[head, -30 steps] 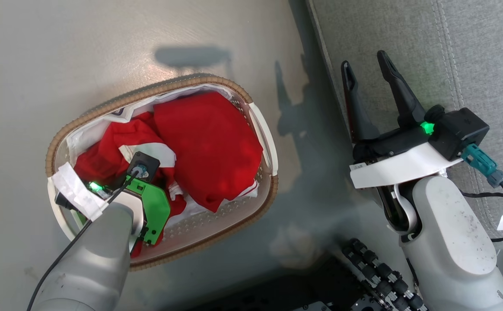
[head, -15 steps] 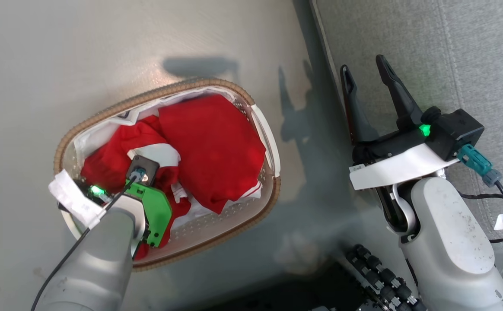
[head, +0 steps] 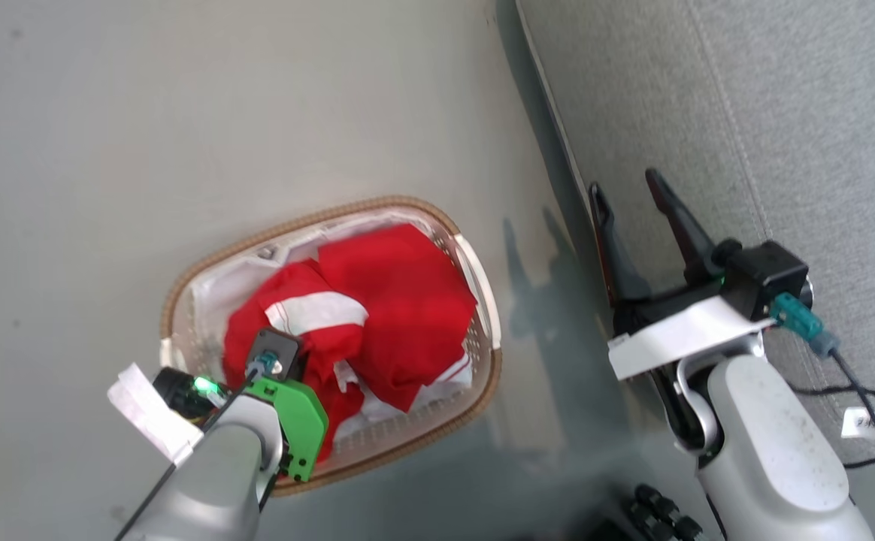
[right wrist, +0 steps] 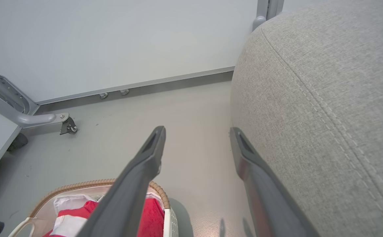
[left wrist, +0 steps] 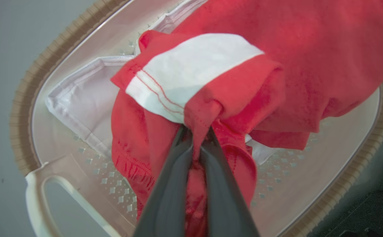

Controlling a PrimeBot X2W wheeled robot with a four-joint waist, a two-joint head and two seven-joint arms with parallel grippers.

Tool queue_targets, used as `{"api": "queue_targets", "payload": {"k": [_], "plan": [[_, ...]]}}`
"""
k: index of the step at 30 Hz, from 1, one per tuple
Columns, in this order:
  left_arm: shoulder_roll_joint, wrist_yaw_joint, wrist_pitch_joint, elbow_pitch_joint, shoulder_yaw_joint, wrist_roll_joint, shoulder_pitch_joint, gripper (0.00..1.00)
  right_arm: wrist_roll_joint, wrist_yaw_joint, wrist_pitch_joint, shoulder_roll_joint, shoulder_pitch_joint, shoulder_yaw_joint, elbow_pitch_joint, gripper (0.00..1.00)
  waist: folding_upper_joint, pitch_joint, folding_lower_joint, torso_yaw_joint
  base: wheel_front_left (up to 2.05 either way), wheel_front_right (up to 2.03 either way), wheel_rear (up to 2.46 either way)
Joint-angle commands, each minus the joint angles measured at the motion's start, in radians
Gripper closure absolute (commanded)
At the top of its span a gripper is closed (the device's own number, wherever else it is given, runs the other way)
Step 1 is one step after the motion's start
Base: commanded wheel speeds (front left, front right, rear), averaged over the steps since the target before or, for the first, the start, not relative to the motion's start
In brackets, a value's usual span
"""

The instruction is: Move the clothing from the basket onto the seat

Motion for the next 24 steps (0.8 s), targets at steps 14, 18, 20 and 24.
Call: {"api": "queue_targets", "payload": {"k": [14, 18, 20, 24], "plan": [[-0.002, -0.004, -0.015, -0.305, -0.043, -0.133, 0.207, 1.00, -0.048, 0.000, -0.002, -0.004, 0.173, -0.024, 0.068, 0.00, -0.0001, -0.365, 0.0000, 0.152, 0.00, 0.00, 0.00], [-0.002, -0.004, -0.015, -0.378, -0.026, -0.128, 0.254, 1.00, -0.053, 0.000, -0.002, -0.004, 0.217, -0.025, 0.075, 0.00, -0.0001, -0.422, 0.0000, 0.168, 0.00, 0.00, 0.00], [-0.002, -0.004, -0.015, -0.412, -0.012, -0.131, 0.275, 1.00, -0.053, 0.000, -0.002, -0.004, 0.236, -0.025, 0.080, 0.00, -0.0001, -0.448, 0.0000, 0.174, 0.00, 0.00, 0.00], [-0.002, -0.004, -0.015, -0.487, 0.004, -0.143, 0.311, 1.00, -0.054, 0.000, -0.002, -0.004, 0.272, -0.017, 0.088, 0.00, -0.0001, -0.501, 0.0000, 0.184, 0.00, 0.00, 0.00]]}}
